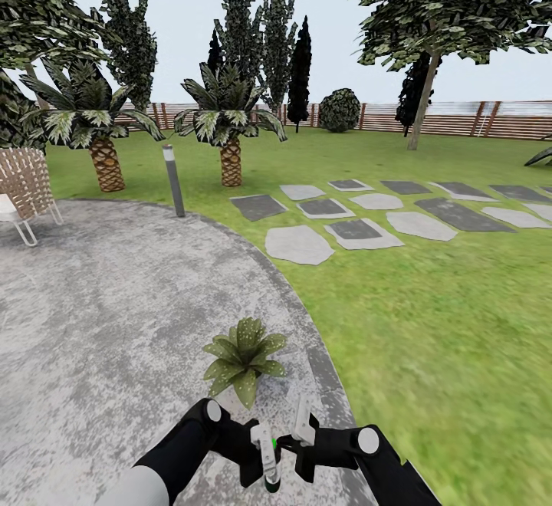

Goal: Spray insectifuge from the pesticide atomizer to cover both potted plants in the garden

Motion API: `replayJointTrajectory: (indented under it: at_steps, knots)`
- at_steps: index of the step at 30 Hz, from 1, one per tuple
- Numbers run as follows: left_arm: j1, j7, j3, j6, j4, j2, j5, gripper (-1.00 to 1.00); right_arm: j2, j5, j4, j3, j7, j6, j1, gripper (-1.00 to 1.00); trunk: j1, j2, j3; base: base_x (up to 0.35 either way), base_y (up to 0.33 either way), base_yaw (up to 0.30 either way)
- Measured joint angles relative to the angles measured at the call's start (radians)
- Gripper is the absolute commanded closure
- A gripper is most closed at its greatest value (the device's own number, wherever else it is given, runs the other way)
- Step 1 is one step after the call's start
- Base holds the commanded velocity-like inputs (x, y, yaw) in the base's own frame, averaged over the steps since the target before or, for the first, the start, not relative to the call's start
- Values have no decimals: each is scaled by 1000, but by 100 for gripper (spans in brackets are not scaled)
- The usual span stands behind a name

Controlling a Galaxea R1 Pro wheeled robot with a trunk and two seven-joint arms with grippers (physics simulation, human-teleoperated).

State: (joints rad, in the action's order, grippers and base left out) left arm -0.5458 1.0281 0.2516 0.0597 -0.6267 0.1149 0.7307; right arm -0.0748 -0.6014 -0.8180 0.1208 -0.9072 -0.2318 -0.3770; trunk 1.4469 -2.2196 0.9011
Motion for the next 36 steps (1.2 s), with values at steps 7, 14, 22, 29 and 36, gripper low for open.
replayJointTrajectory:
  at_steps: [7,14,22,29,36]
  knots:
    - [0,-2,4,-1,1,-3,-22,100,0,-1,1,0,0,0,0,100,0,0,0,0,0,0]
    - [-1,-13,2,-1,89,-21,-6,100,0,-1,4,0,0,0,0,100,0,0,0,0,0,0]
    - [0,-16,3,-1,135,-192,-1,100,10,-4,19,0,0,-3,0,100,0,0,0,0,0,0]
    - [1,-16,5,-4,181,-277,-3,100,18,-5,53,-4,3,-5,0,-100,0,0,0,0,0,0]
    - [1,-151,-3,-2,265,-305,-15,100,84,-1,87,-16,7,-6,0,-100,0,0,0,0,0,0]
